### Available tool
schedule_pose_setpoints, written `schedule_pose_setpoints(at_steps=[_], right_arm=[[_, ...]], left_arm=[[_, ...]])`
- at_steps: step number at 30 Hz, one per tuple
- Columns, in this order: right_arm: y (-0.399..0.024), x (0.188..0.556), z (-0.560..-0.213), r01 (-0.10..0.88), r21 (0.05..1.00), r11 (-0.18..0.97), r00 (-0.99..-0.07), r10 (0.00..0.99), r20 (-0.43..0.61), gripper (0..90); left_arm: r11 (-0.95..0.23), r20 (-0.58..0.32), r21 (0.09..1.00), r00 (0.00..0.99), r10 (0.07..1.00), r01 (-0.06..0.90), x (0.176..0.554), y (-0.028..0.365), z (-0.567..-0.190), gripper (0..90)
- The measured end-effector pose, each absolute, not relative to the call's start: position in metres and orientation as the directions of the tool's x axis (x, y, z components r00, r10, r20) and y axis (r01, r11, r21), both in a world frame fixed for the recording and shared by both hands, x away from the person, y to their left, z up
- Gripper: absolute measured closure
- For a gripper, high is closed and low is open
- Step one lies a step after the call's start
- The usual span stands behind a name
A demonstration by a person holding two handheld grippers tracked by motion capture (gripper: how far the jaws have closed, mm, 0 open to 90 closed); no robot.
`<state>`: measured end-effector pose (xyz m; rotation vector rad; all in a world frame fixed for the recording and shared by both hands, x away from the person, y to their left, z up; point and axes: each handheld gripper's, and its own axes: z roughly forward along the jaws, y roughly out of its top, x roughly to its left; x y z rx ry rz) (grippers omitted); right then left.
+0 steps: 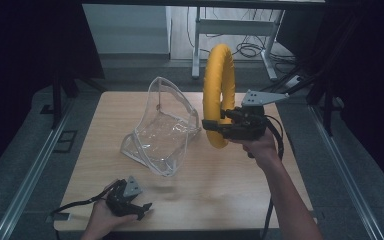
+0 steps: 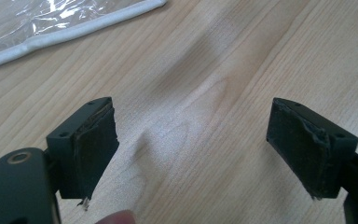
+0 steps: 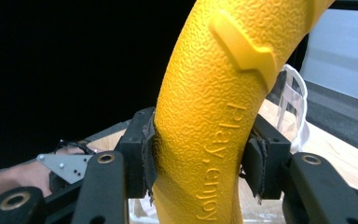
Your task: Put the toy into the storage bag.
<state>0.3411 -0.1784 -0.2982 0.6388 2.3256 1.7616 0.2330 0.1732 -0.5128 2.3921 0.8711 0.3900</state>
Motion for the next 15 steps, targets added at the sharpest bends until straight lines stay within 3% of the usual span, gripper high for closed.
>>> schedule_pose_setpoints(at_steps=[15], right_arm=[[-0.161, 0.341, -0.283, 0.212, 0.961, 0.178, -0.909, 0.397, 0.127, 50.8]], left_arm=[[-0.637, 0.079, 0.590, 0.750, 0.657, 0.496, 0.233, 0.173, -0.513, 16.1]])
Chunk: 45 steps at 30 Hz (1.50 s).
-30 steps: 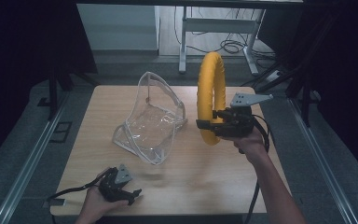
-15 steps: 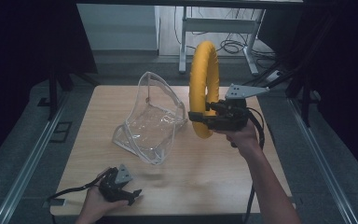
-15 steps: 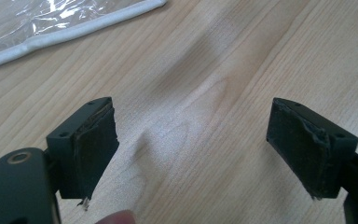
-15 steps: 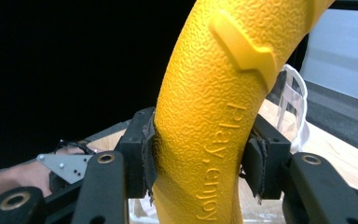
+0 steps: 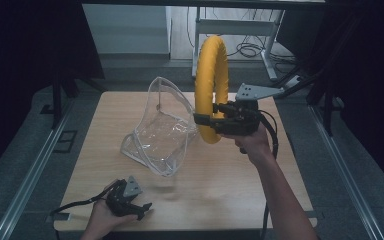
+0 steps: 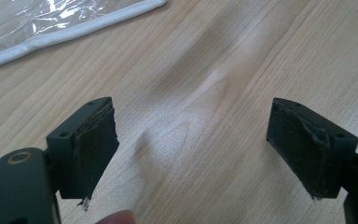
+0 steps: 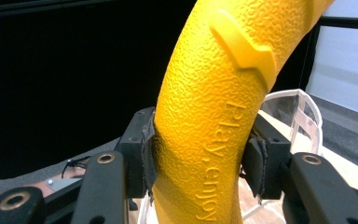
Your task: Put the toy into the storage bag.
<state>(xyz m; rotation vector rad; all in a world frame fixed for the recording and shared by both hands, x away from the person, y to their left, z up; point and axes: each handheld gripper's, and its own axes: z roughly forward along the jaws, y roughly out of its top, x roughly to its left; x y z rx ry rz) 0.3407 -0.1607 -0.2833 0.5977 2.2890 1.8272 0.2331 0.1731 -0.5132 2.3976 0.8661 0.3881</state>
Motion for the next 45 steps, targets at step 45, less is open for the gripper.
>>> schedule_pose_setpoints(at_steps=[45], right_arm=[[-0.101, 0.343, -0.257, 0.167, 0.977, 0.134, -0.949, 0.289, 0.123, 50.6]], left_arm=[[-0.633, 0.080, 0.593, 0.747, 0.660, 0.497, 0.233, 0.174, -0.513, 16.1]])
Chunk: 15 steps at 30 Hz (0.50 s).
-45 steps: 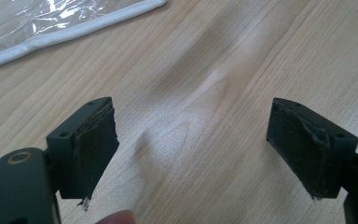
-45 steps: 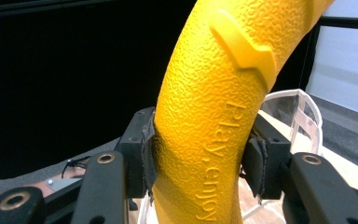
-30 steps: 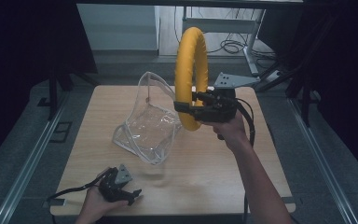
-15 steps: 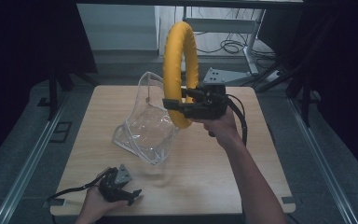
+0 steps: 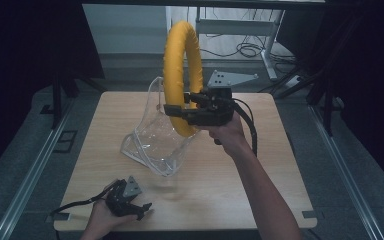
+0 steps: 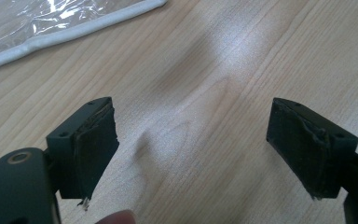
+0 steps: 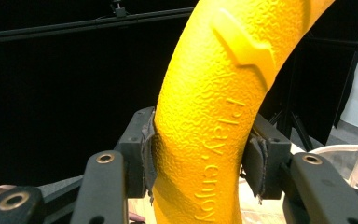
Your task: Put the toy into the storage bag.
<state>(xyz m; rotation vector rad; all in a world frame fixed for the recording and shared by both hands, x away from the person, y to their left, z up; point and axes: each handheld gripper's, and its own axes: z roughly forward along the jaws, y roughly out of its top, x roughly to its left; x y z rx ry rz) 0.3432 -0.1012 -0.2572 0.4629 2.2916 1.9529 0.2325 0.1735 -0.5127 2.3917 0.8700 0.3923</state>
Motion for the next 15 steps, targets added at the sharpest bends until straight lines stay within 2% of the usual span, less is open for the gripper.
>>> schedule_pose_setpoints(at_steps=[15], right_arm=[[-0.088, 0.345, -0.256, 0.159, 0.978, 0.132, -0.952, 0.283, 0.117, 50.6]], left_arm=[[-0.632, 0.081, 0.596, 0.747, 0.660, 0.494, 0.232, 0.174, -0.512, 16.1]])
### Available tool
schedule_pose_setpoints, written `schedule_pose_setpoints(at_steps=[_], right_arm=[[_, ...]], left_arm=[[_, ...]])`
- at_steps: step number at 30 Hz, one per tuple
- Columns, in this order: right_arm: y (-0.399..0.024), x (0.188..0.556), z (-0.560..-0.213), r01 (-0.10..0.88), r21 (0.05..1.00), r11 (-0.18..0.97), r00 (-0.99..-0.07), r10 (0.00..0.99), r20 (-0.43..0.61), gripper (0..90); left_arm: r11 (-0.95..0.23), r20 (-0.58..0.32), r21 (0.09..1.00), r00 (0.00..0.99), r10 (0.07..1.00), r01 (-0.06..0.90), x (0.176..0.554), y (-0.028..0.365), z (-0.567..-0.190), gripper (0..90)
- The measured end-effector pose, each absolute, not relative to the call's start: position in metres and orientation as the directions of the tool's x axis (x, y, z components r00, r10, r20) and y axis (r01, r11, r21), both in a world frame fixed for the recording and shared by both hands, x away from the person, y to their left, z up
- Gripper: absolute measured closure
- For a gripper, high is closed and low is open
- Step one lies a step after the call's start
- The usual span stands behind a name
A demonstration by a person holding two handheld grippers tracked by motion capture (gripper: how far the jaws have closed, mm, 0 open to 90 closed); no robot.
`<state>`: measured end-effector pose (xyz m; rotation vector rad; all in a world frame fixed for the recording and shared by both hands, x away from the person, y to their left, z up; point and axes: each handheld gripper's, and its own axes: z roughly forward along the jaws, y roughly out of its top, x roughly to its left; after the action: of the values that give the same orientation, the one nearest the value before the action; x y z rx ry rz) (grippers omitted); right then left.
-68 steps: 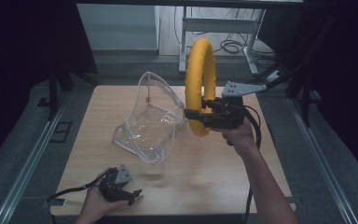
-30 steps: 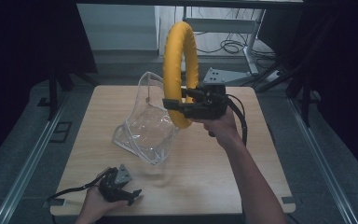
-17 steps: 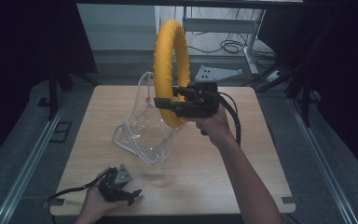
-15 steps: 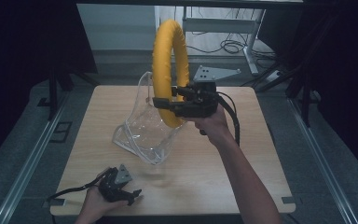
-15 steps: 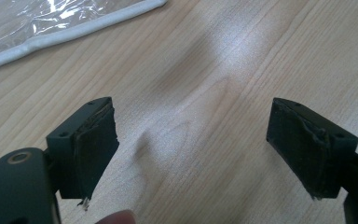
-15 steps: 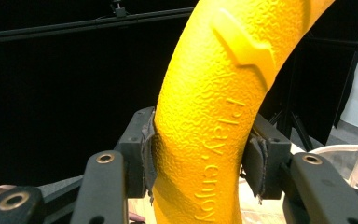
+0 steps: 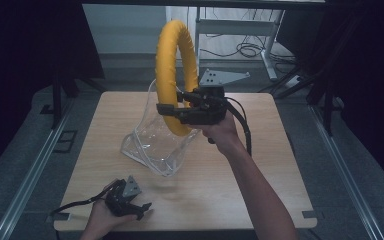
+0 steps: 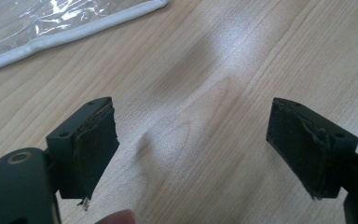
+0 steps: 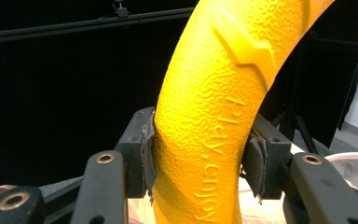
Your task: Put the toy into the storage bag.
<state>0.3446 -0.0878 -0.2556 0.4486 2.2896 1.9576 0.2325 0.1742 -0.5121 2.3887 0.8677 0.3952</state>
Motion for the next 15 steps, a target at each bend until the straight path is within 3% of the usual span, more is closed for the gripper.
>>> schedule_pose_setpoints(at_steps=[15], right_arm=[[-0.074, 0.341, -0.248, 0.132, 0.982, 0.131, -0.963, 0.250, 0.096, 50.5]], left_arm=[[-0.631, 0.082, 0.598, 0.746, 0.661, 0.493, 0.232, 0.175, -0.511, 16.1]])
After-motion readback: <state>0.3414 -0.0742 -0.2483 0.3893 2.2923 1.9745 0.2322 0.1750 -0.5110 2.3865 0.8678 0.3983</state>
